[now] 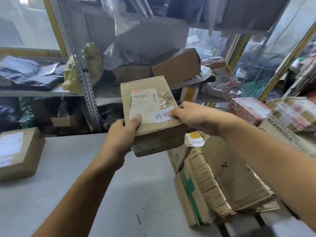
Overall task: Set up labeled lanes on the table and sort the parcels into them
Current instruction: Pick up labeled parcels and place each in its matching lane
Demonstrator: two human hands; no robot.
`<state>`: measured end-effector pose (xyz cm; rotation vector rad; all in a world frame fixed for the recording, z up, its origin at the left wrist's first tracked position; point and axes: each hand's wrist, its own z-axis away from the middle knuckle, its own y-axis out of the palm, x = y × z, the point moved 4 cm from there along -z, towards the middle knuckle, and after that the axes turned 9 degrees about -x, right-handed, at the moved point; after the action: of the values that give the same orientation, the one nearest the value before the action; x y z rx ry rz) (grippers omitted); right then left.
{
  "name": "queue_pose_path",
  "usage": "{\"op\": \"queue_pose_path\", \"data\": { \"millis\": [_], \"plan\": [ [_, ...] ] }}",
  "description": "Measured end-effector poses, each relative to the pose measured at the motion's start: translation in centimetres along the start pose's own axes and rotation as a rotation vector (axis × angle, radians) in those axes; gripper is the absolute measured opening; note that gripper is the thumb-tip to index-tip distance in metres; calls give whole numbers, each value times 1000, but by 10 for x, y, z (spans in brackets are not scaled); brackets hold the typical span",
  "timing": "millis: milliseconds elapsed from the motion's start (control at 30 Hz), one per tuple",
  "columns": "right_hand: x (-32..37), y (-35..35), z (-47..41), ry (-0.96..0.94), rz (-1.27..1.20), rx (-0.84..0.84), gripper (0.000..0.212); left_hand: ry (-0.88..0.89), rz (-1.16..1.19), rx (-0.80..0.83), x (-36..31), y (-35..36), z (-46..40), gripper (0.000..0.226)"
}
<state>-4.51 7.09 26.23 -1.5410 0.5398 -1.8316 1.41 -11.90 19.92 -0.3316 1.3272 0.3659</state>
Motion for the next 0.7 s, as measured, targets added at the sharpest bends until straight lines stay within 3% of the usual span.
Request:
{"op": "queue_pose_path", "data": {
  "millis": [133,367,700],
  "plan": [
    [-4,-46,-27,-22,45,-1,33,8,4,29,-22,45,-16,41],
    [-60,-105,-91,-33,-17,31,26,60,-82,35,-31,134,-39,42],
    [-165,-107,-145,39,-48,246,23,-59,-273,45,21,205,-45,46]
  ]
}}
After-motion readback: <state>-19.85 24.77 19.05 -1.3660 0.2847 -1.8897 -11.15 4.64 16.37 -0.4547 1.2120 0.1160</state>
